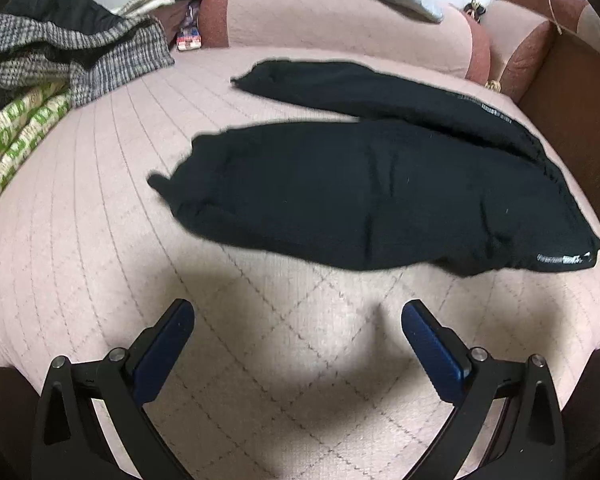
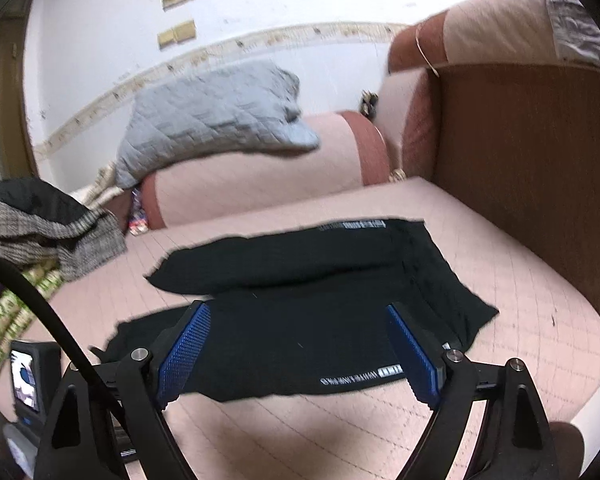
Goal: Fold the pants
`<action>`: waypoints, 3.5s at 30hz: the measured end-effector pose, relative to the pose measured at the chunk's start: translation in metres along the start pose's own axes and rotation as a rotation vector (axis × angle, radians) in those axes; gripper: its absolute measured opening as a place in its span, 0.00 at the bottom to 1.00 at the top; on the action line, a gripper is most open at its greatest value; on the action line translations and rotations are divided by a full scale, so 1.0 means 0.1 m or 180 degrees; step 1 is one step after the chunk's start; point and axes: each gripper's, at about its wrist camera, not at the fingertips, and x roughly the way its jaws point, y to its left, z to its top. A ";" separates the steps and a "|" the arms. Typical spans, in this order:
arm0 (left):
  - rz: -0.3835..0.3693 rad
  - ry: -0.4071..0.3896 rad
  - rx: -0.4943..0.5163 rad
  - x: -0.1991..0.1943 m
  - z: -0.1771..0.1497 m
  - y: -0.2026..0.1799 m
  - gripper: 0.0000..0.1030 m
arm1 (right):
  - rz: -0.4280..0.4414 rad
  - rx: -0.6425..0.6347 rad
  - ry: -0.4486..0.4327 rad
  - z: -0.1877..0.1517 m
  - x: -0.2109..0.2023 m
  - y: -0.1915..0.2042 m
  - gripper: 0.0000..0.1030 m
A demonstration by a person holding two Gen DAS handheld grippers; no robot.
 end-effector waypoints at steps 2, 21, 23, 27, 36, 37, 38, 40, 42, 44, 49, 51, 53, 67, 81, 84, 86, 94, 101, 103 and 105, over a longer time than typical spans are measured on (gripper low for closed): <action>-0.0027 -0.0061 0.0013 -0.06 0.05 -0.01 1.00 | 0.0123 -0.0037 -0.0106 0.09 -0.13 0.09 0.89; -0.0192 -0.0112 0.0189 -0.37 0.78 -0.91 1.00 | 0.1611 -0.0313 -0.0733 0.65 -0.88 1.21 0.89; -0.0207 -0.0097 0.0238 -0.37 0.73 -1.00 1.00 | 0.1658 -0.0296 -0.0685 0.66 -0.87 1.28 0.89; -0.0318 -0.0086 0.0278 -0.32 0.63 -0.98 1.00 | 0.1690 -0.0316 -0.0443 0.60 -0.73 1.34 0.89; -0.0219 -0.0755 0.0044 -0.55 0.49 -0.32 1.00 | 0.0848 -0.0219 -0.0336 0.60 -0.42 0.50 0.91; -0.0290 -0.0795 -0.0004 -0.58 0.50 -0.26 1.00 | 0.0708 -0.0211 -0.0271 0.60 -0.36 0.40 0.91; -0.0361 -0.0797 -0.0047 -0.60 0.51 -0.20 1.00 | 0.0550 -0.0206 -0.0169 0.58 -0.27 0.28 0.91; -0.0358 -0.0773 -0.0105 -0.61 0.55 -0.12 1.00 | 0.0327 -0.0193 0.0070 0.52 -0.10 0.06 0.91; -0.0219 -0.0816 -0.0120 -0.65 0.58 -0.08 1.00 | 0.0217 -0.0205 0.0214 0.46 0.01 -0.08 0.91; -0.0102 -0.0888 -0.0099 -0.69 0.60 -0.07 1.00 | 0.0142 -0.0258 0.0404 0.39 0.14 -0.17 0.91; -0.0085 -0.0835 -0.0071 -0.70 0.66 -0.06 1.00 | 0.0076 -0.0229 0.0743 0.26 0.43 -0.32 0.91; -0.0042 -0.0774 -0.0098 -0.67 0.66 -0.04 1.00 | 0.0045 -0.0228 0.0782 0.25 0.51 -0.36 0.91; 0.0025 -0.0713 -0.0084 -0.62 0.67 -0.04 1.00 | 0.0046 -0.0240 0.0780 0.17 0.53 -0.38 0.91; 0.0054 -0.0453 -0.0010 -0.23 0.75 0.02 1.00 | -0.0124 -0.0353 0.0933 0.22 0.96 -0.45 0.91; -0.0442 -0.0151 0.0095 0.18 1.56 0.48 1.00 | -0.0083 -0.0092 0.1241 0.65 1.80 -0.98 0.91; -0.0453 -0.0138 -0.0004 0.41 1.96 0.74 1.00 | -0.0121 -0.0094 0.1305 0.82 2.12 -1.19 0.91; -0.0534 -0.0095 -0.0050 0.64 2.24 0.88 1.00 | -0.0111 -0.0045 0.1406 0.92 2.35 -1.33 0.91; -0.0861 0.0257 -0.0114 1.63 2.93 0.95 1.00 | -0.0353 0.0183 0.1587 1.27 3.23 -1.90 0.91; -0.1042 0.0271 0.0040 2.13 3.16 0.76 1.00 | -0.0221 -0.0063 0.1820 1.28 3.87 -1.79 0.91; -0.1019 0.0233 0.0244 2.18 3.21 0.65 1.00 | -0.0088 -0.0177 0.1924 1.23 4.06 -1.68 0.91; -0.1035 0.0241 0.0367 2.22 3.26 0.57 1.00 | -0.0012 -0.0295 0.2005 1.15 4.20 -1.56 0.93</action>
